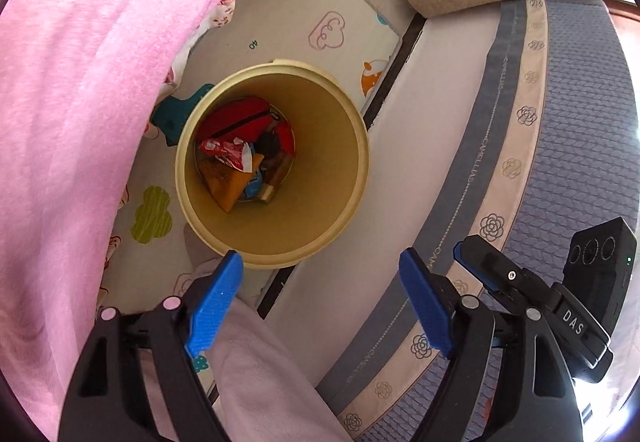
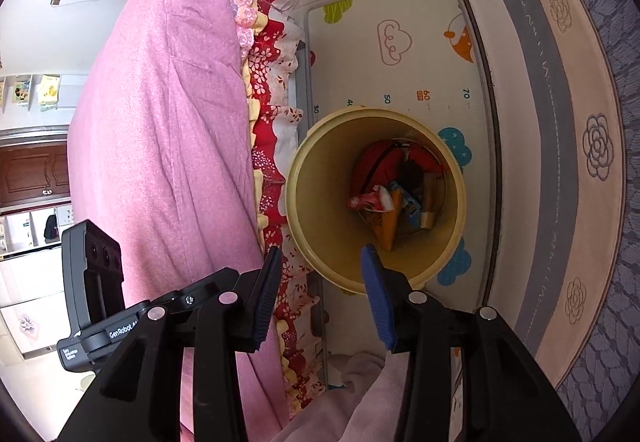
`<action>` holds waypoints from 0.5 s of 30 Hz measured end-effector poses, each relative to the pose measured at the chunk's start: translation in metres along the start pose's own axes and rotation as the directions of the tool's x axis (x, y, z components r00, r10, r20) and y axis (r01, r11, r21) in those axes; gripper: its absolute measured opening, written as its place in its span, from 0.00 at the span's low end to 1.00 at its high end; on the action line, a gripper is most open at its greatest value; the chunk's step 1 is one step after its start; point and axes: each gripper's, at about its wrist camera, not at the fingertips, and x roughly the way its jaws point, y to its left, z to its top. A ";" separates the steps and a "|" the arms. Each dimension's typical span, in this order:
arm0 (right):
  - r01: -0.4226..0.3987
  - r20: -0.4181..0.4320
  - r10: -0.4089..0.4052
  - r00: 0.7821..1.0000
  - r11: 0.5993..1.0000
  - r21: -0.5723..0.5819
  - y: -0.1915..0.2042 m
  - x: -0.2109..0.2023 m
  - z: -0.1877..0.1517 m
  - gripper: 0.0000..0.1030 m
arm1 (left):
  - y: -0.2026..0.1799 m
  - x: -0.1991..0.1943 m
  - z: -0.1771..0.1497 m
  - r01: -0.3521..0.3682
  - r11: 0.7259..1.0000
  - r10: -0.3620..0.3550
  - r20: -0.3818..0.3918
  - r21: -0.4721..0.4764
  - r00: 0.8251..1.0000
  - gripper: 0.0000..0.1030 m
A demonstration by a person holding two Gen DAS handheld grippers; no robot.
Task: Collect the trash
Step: 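Move both open tools back to the bed toward the brown sock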
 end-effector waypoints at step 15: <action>-0.040 -0.028 0.035 0.999 0.970 -0.242 0.127 -0.010 -0.041 0.40 | 0.051 -0.120 -0.046 0.078 0.995 -0.063 0.231 -0.058 0.971 0.77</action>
